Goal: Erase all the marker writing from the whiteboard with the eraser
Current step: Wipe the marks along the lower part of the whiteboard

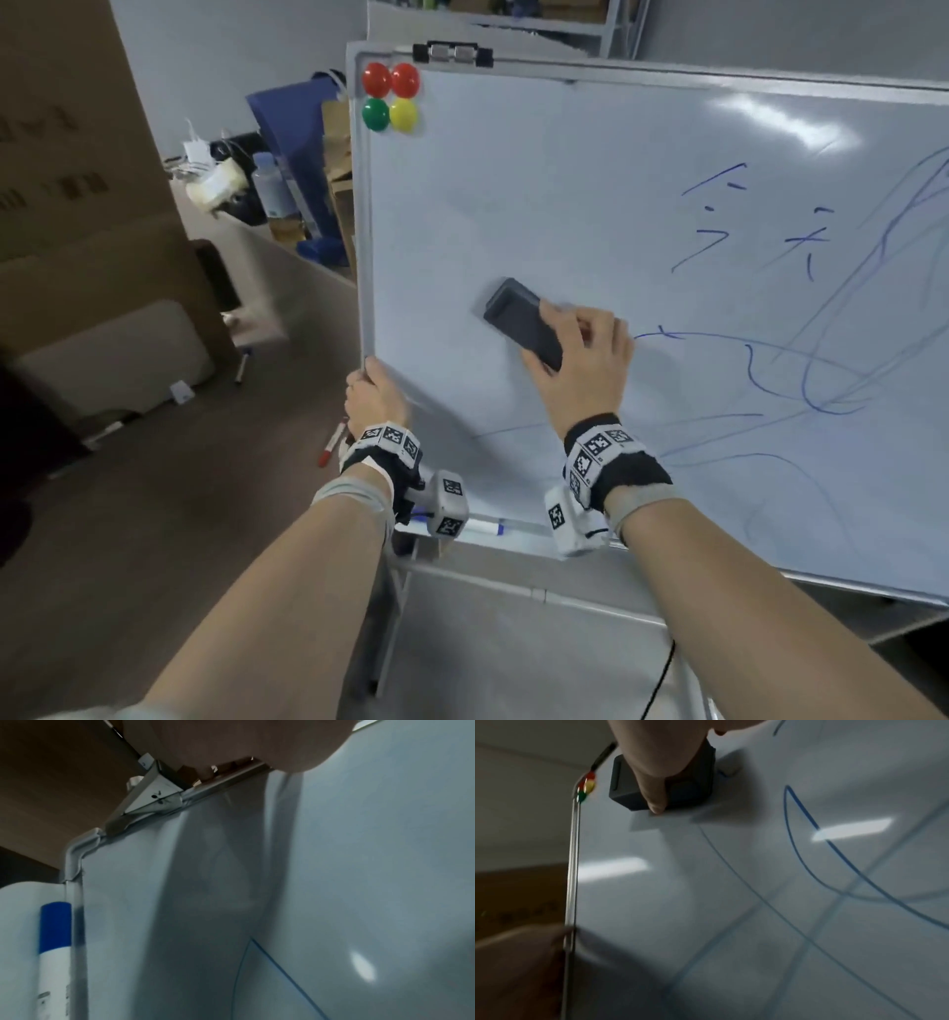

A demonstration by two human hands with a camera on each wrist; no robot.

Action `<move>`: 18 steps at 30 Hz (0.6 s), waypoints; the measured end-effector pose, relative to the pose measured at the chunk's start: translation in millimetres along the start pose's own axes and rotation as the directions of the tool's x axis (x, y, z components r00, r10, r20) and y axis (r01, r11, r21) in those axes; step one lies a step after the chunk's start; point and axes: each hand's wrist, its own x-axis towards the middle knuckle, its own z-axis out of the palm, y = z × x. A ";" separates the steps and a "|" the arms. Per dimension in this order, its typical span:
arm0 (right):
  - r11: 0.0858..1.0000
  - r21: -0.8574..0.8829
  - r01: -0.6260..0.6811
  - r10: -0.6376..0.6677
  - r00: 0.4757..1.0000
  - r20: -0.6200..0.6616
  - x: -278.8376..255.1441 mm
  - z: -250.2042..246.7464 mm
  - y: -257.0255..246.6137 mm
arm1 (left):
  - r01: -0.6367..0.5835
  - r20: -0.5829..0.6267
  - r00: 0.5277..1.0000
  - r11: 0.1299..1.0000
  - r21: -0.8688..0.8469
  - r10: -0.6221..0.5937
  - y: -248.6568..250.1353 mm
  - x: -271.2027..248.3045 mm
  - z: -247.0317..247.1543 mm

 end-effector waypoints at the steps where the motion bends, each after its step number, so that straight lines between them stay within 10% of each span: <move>1: 0.996 0.011 0.087 -0.087 0.995 0.058 -14.3 6.3 3.4 | -0.011 0.002 1.000 1.000 -0.001 0.011 -4.2 -0.8 0.0; 5: 0.948 0.064 0.312 -0.317 0.913 0.257 -52.6 25.5 14.3 | -0.059 0.044 0.997 0.998 -0.005 0.060 -22.1 0.8 -3.6; 13: 0.990 0.015 0.141 -0.141 0.970 0.200 -31.6 9.7 2.0 | -0.044 0.024 0.999 0.997 -0.062 0.045 -31.8 0.1 -2.2; 18: 0.972 -0.008 0.236 -0.219 0.911 0.350 -77.9 14.8 -2.5 | -0.099 -0.240 0.965 0.994 0.042 0.107 -55.8 -29.9 2.8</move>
